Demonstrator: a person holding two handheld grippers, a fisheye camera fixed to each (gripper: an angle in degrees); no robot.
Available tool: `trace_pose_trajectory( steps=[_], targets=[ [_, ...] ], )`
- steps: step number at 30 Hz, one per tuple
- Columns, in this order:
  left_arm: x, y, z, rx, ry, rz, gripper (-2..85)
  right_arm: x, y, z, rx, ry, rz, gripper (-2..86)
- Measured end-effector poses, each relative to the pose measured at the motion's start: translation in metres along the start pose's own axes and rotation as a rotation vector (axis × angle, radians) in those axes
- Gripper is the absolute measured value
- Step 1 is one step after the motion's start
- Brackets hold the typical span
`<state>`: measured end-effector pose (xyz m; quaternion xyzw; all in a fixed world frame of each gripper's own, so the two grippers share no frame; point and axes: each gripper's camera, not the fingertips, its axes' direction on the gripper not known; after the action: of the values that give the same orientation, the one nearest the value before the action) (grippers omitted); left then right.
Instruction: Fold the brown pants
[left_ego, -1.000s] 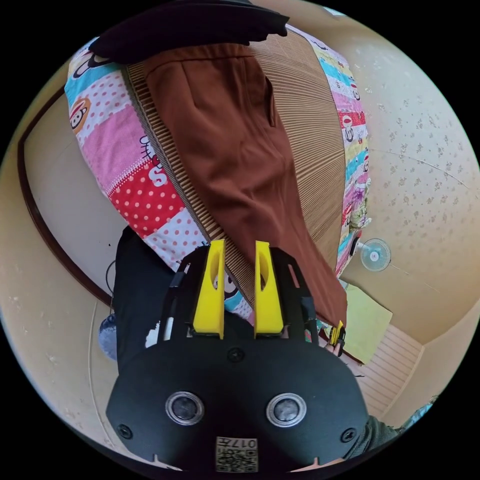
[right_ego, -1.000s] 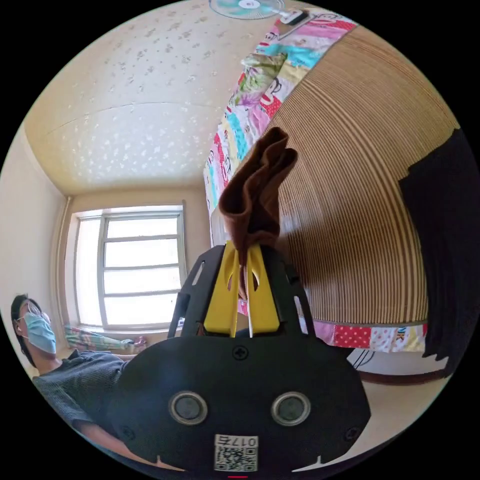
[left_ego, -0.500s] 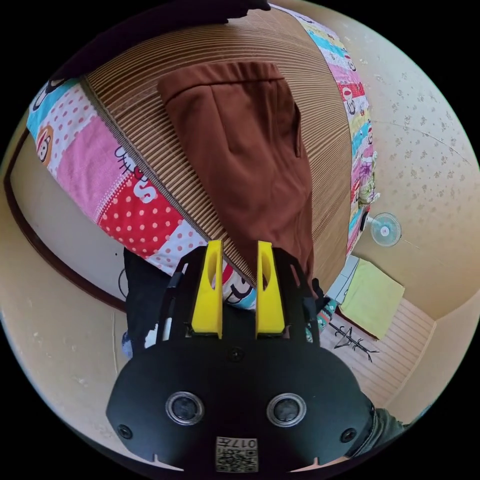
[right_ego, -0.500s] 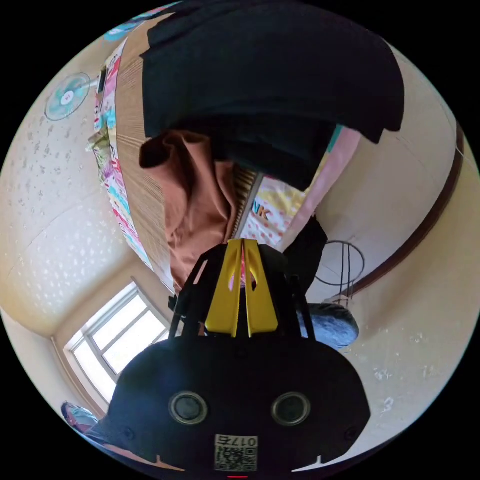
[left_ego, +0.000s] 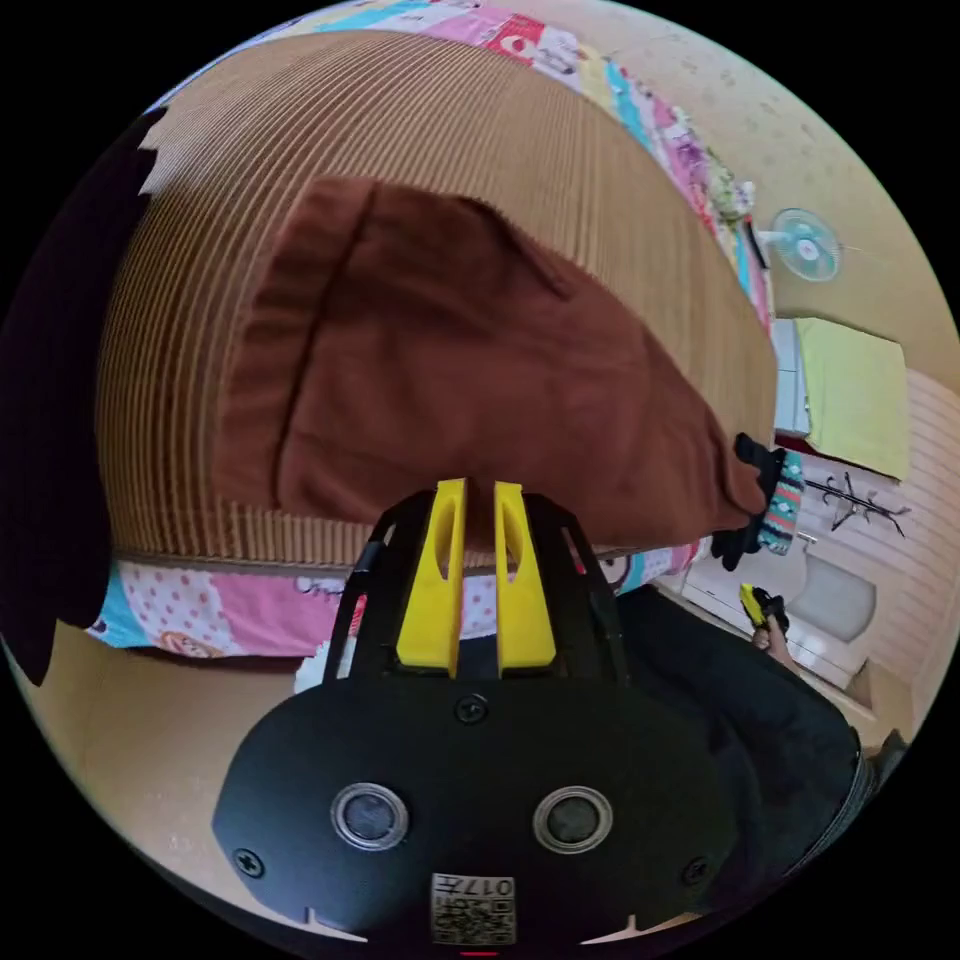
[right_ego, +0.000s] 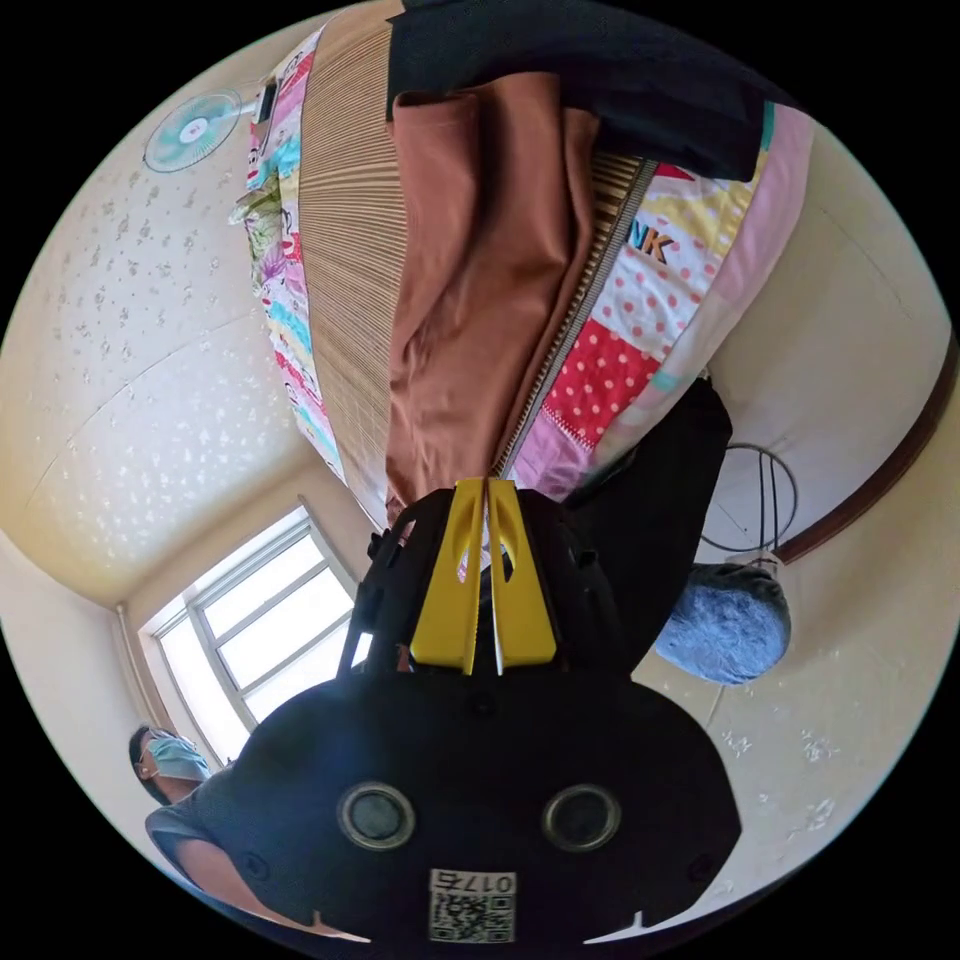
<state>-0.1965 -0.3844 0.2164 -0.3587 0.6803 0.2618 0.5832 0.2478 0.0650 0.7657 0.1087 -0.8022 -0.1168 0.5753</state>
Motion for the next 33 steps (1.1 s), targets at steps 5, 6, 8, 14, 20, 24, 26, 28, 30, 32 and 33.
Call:
trace_pose_trajectory(
  steps=[5, 6, 8, 14, 20, 24, 26, 28, 30, 32, 33],
  targets=[
    [-0.1, 0.049, -0.043, 0.293, -0.027, -0.378, 3.5, 0.0, 0.037, -0.001, 0.049, 0.032, 0.004, 0.4],
    [-0.11, 0.055, -0.044, 0.328, 0.063, -0.398, 4.8, 0.002, 0.041, 0.0, 0.059, 0.026, 0.003, 0.4],
    [-0.141, 0.066, -0.028, 0.331, 0.381, -0.436, 13.0, 0.012, 0.056, 0.008, 0.082, 0.005, 0.014, 0.4],
    [-0.158, 0.058, -0.003, 0.32, 0.606, -0.401, 17.0, 0.047, 0.085, 0.036, 0.146, -0.155, 0.064, 0.3],
    [-0.171, 0.041, 0.009, 0.377, 1.016, -0.445, 8.0, 0.075, 0.08, 0.057, 0.148, -0.315, 0.082, 0.3],
    [-0.141, 0.038, -0.049, 0.439, 1.05, 0.048, 7.5, 0.084, 0.062, 0.063, 0.139, -0.353, 0.058, 0.3],
    [-0.164, 0.055, -0.05, 0.418, 0.908, -0.117, 7.6, 0.088, 0.046, 0.07, 0.112, -0.361, 0.027, 0.2],
    [-0.19, 0.068, -0.035, 0.319, 0.734, -0.415, 7.6, 0.09, 0.032, 0.079, 0.076, -0.348, 0.002, 0.2],
    [-0.197, 0.073, -0.032, 0.279, 0.651, -0.515, 7.6, 0.092, 0.019, 0.089, 0.034, -0.308, -0.021, 0.3],
    [-0.185, 0.067, -0.05, 0.334, 0.665, -0.377, 7.6, 0.088, 0.0, 0.109, -0.049, -0.207, -0.064, 0.3],
    [-0.181, 0.067, -0.056, 0.354, 0.674, -0.335, 7.6, 0.087, -0.005, 0.115, -0.074, -0.173, -0.076, 0.3]
  ],
)
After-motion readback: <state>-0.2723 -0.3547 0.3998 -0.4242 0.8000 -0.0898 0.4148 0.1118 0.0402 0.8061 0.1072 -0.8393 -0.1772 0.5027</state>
